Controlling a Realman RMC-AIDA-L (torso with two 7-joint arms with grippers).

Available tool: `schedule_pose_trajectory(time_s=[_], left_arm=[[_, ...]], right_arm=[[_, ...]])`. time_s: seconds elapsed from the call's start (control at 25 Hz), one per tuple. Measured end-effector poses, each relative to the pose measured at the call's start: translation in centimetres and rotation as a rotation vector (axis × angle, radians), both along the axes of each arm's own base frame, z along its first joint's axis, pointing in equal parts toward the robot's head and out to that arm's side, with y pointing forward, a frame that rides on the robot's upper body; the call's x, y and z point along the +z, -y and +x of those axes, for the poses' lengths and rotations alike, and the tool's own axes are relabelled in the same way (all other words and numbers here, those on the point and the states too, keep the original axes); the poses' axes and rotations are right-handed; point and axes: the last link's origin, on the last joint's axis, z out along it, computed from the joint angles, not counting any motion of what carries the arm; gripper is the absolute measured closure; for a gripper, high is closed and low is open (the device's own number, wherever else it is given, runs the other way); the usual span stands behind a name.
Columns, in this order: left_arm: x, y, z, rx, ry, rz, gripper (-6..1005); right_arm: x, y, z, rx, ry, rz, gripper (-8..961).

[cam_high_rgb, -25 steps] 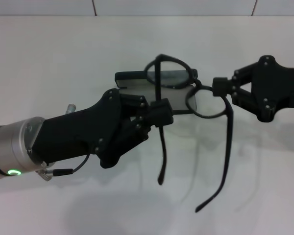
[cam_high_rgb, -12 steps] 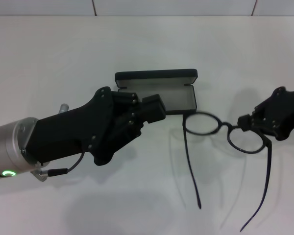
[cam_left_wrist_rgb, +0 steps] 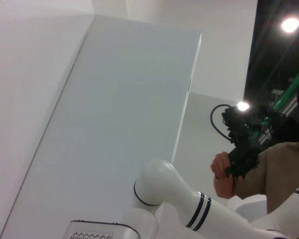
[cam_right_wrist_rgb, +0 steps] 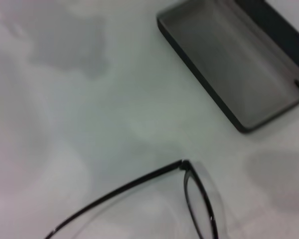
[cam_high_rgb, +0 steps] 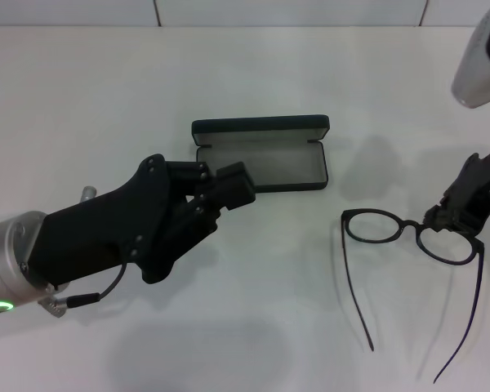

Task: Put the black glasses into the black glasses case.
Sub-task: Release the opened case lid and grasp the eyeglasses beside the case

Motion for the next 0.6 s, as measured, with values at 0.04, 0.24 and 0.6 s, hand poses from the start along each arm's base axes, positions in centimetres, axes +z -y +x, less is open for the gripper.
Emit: schedule_pose_trajectory(time_s=[0.04,0.24,0.6], left_arm=[[0.0,0.05,-0.06,0.002,0.0,0.002,945],[0.0,0.25,-0.28,0.007,-0.002,0.014,944],[0.06,0.08,-0.21,0.003,-0.002,0.017,945]], right_arm=[[-0.08,-0.12,-0.02,-0.001,0.012,0.002,922],[-0.31,-0.56,-0.11,0.012,0.044,0.021,921],[-0.38,-0.91,0.25,-0.003,0.062,0.037,817]])
